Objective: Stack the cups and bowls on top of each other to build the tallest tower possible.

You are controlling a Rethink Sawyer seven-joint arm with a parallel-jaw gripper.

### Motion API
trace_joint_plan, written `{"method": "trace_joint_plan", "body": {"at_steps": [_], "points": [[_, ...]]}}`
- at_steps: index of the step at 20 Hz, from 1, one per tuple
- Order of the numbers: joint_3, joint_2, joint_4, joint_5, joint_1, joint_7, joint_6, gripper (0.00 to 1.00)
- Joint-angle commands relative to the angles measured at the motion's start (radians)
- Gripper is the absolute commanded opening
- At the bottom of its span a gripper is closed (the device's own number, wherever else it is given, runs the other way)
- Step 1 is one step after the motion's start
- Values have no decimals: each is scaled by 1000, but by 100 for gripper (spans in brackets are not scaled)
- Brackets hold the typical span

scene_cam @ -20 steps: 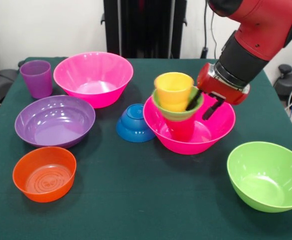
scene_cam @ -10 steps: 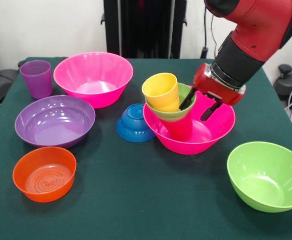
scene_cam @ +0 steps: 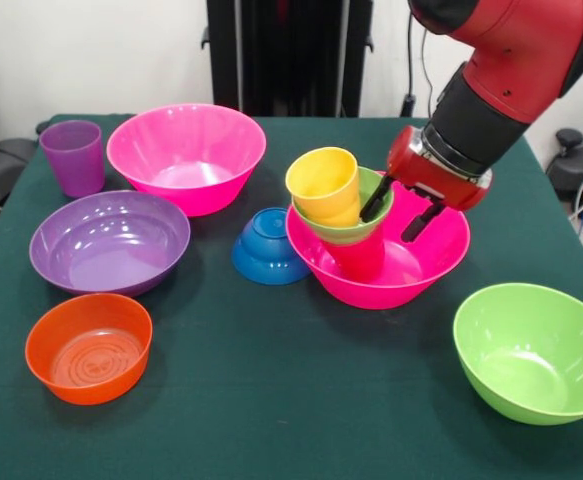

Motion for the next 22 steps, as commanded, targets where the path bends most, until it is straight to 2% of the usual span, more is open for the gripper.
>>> {"method": "trace_joint_plan", "body": {"at_steps": [1, 8, 22], "points": [[53, 40, -29, 53, 42, 210, 49, 100], [16, 61, -45, 91, 70, 237, 76, 100], [-20, 59, 23, 144, 79, 215, 6, 100]]}}
